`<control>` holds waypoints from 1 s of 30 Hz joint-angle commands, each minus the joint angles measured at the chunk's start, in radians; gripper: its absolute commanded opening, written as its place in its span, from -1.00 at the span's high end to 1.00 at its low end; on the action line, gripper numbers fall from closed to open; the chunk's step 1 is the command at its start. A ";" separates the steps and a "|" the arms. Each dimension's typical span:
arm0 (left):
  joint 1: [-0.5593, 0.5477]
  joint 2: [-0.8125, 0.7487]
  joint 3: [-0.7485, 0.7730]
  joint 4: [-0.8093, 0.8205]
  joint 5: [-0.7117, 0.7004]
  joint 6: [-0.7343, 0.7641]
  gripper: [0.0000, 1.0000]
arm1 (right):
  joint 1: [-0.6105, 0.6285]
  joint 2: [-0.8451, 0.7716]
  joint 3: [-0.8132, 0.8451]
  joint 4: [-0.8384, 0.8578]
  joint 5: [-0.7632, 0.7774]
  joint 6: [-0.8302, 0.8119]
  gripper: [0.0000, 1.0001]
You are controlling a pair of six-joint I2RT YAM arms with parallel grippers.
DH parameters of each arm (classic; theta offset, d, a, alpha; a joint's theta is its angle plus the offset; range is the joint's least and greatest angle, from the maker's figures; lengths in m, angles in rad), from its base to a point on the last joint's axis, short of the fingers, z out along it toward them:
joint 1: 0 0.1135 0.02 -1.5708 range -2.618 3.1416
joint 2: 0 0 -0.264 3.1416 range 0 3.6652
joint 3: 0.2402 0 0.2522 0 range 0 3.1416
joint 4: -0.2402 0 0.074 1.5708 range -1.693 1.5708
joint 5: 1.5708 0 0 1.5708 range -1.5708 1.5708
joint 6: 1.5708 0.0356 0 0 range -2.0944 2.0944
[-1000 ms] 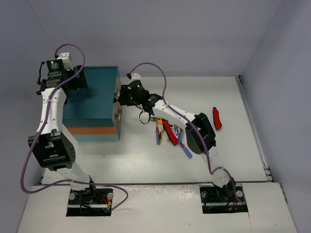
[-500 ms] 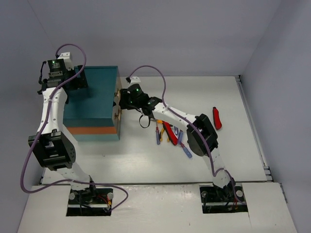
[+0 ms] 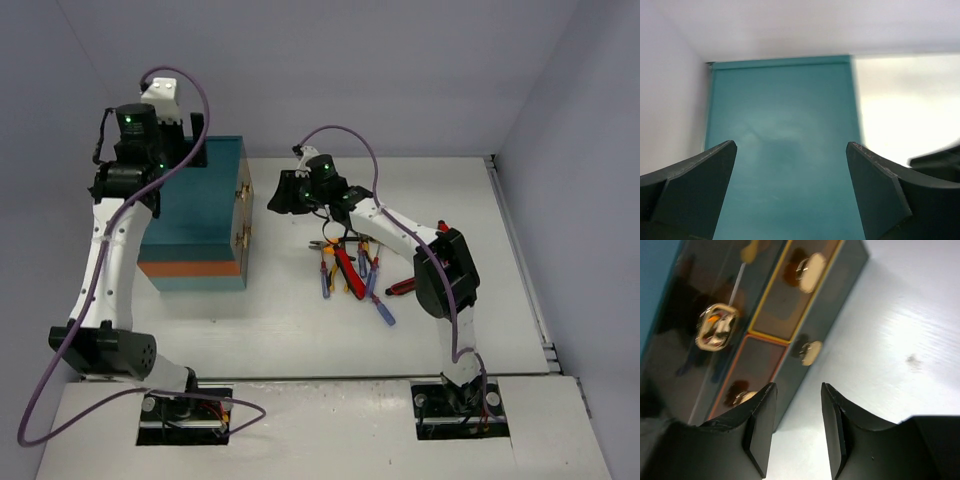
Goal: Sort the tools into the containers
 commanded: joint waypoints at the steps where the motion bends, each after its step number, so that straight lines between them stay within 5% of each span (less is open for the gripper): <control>1: -0.096 -0.078 -0.104 0.012 -0.119 0.050 -0.78 | 0.022 -0.009 -0.063 0.224 -0.256 0.092 0.21; 6: -0.219 -0.132 -0.225 0.014 -0.251 0.134 -0.78 | 0.032 0.060 -0.105 0.486 -0.365 0.247 0.12; 17: -0.232 -0.161 -0.319 0.013 -0.244 0.085 -0.79 | 0.053 0.153 -0.102 0.602 -0.387 0.338 -0.05; 30: -0.237 -0.155 -0.363 0.016 -0.251 0.062 -0.78 | 0.055 0.214 -0.140 0.855 -0.476 0.502 0.26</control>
